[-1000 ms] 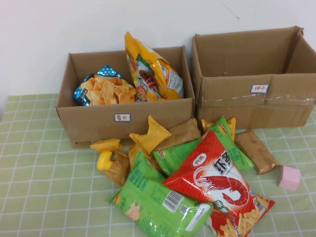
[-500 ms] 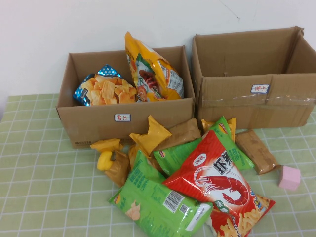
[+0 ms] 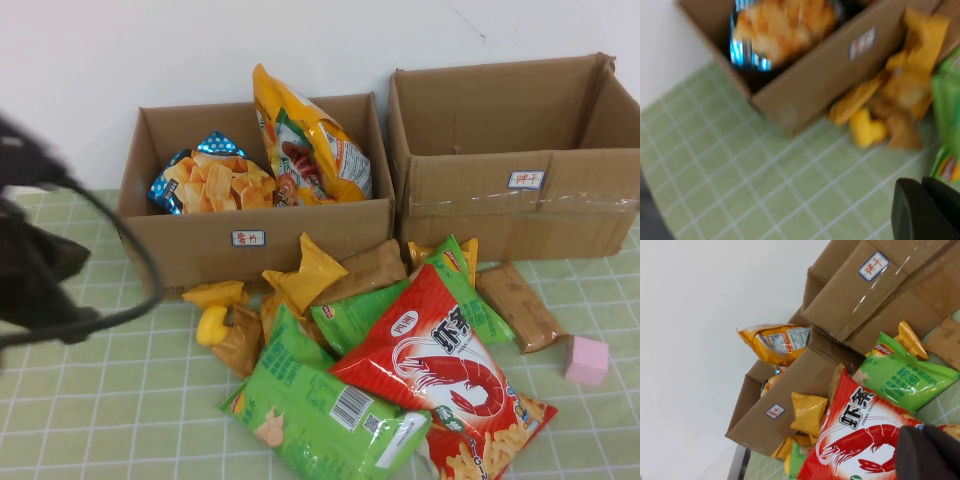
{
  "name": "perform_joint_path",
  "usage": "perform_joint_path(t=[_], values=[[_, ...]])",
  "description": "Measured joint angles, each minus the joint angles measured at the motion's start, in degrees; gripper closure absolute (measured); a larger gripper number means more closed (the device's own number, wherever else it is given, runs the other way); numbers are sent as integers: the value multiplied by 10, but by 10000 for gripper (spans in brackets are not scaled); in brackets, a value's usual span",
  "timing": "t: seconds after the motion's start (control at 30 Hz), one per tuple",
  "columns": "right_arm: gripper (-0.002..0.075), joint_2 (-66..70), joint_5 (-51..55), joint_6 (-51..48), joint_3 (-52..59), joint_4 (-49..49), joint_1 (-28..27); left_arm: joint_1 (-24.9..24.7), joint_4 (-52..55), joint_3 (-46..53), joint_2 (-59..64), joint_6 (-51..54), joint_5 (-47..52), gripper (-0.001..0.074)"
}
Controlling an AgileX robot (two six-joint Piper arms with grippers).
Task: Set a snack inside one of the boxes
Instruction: Pick up the biscuit
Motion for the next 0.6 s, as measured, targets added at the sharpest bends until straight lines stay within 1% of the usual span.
perform_joint_path(t=[0.07, 0.13, 0.27, 0.43, 0.53, 0.6], values=[[728, 0, -1, 0, 0, 0, 0, -37, 82, -9, 36, -79, 0, 736], [728, 0, -1, 0, 0, 0, 0, -72, 139, -16, 68, -145, 0, 736], [728, 0, -1, -1, 0, 7, 0, -128, 230, -25, 117, -266, -7, 736], [728, 0, -2, -1, 0, 10, 0, -166, 306, -43, 181, -393, -16, 736], [728, 0, -2, -1, 0, 10, 0, -177, 324, -62, 220, -437, -23, 735], [728, 0, -2, -1, 0, 10, 0, -177, 324, -77, 244, -462, -26, 717]])
